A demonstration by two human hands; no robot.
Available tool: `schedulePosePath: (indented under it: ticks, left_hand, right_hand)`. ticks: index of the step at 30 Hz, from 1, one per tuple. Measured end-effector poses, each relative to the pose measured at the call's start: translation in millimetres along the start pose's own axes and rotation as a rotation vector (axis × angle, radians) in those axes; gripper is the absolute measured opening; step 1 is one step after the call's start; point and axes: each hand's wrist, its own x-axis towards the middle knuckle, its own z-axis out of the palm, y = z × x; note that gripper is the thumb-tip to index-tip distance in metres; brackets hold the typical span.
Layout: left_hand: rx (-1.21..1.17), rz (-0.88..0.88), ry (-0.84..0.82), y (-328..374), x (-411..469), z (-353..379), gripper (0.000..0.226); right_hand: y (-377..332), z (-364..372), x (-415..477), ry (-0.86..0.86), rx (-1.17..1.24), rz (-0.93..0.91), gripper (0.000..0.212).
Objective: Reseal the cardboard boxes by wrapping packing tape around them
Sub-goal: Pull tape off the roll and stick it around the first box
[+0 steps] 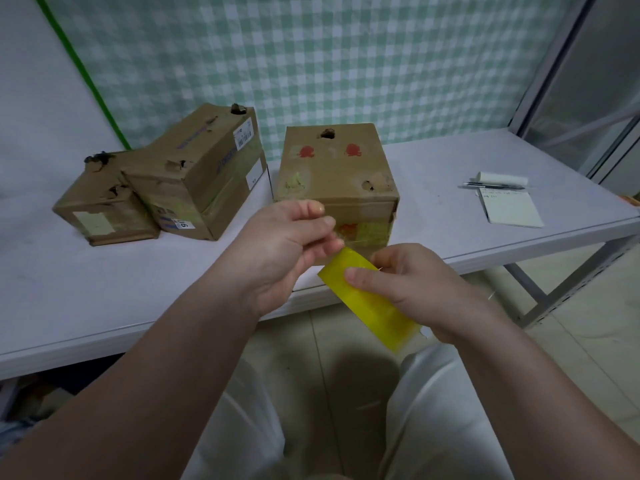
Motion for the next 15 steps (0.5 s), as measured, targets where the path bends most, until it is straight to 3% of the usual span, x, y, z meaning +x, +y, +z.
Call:
schedulePosePath:
  ticks: [5,8,12,15]
  left_hand:
    - [-0.005,0.024,-0.060,-1.4,-2.8,1.4,0.022]
    - [0.141,0.061,-0.095,-1.6,-8.4,5.5,0.027]
    - [0.344,0.161,-0.068,-2.6,-11.8,11.7,0.034]
    - [0.501,0.235,-0.011,-2.2,-12.4,13.0,0.036]
  right_hand:
    - [-1.7,3.5,1.6,0.040,0.084,-0.014,0.034]
    - [-1.6,4.0,3.1,0.051,0.197,0.006,0.022]
    - [0.7,8.4,3.8,0.039,0.240,-0.025,0.041]
    - [3.3,11.1,2.4,0.031,0.257,-0.077,0.037]
